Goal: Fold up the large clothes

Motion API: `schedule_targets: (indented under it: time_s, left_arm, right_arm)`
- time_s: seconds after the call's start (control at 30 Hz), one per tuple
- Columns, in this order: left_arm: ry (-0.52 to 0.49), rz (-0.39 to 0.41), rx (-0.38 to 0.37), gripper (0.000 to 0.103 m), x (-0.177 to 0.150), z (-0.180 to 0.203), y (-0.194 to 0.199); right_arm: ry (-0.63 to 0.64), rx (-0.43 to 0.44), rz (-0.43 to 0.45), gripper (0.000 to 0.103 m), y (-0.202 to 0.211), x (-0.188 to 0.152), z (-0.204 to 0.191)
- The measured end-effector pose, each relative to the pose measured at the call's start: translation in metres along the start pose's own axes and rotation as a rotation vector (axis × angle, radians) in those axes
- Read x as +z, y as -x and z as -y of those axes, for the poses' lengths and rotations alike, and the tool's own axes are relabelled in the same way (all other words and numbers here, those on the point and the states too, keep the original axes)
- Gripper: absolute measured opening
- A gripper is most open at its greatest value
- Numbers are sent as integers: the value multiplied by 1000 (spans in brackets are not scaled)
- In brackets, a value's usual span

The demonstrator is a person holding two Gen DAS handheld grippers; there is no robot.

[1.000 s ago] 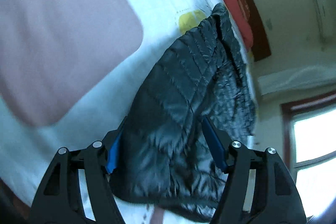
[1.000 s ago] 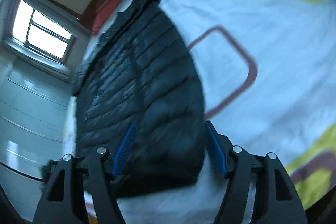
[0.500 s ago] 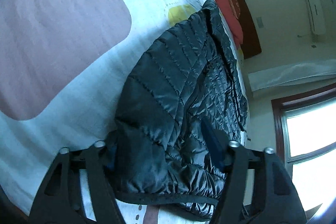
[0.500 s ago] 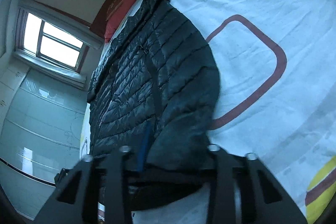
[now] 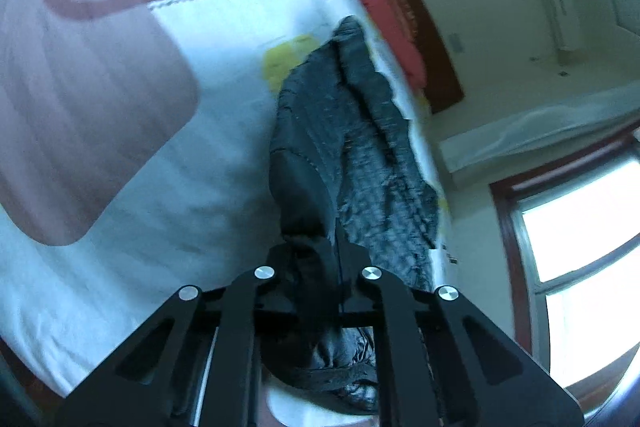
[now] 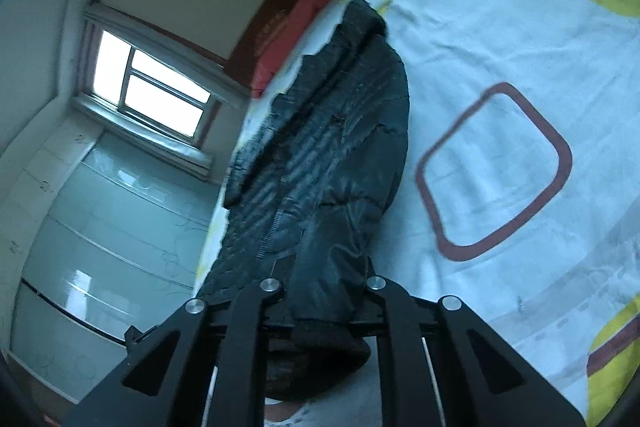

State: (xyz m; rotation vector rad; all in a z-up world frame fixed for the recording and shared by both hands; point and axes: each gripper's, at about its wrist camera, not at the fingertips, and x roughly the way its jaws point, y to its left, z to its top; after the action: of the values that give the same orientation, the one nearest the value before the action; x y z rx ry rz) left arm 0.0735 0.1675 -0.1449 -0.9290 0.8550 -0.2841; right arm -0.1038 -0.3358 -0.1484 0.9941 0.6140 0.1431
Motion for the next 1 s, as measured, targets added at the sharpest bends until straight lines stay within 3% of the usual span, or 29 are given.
schedule_targets:
  time_s: [0.23, 0.43, 0.67, 0.87, 1.0]
  left_arm:
    - [-79, 3, -64, 9, 12, 44, 23]
    - [-122, 29, -136, 9, 65, 97, -9]
    - [-181, 80, -116, 10, 148, 160, -101]
    - [-211, 48, -30, 10, 211, 188, -212]
    - [-247, 30, 47, 10, 242, 190, -283]
  right_arm:
    - [55, 99, 28, 10, 15, 20, -39]
    - [88, 209, 69, 10, -32, 97, -78]
    - [56, 215, 83, 10, -127, 202, -93]
    - [12, 136, 43, 10, -219, 271, -76]
    - [-15, 70, 17, 11, -276, 300, -54]
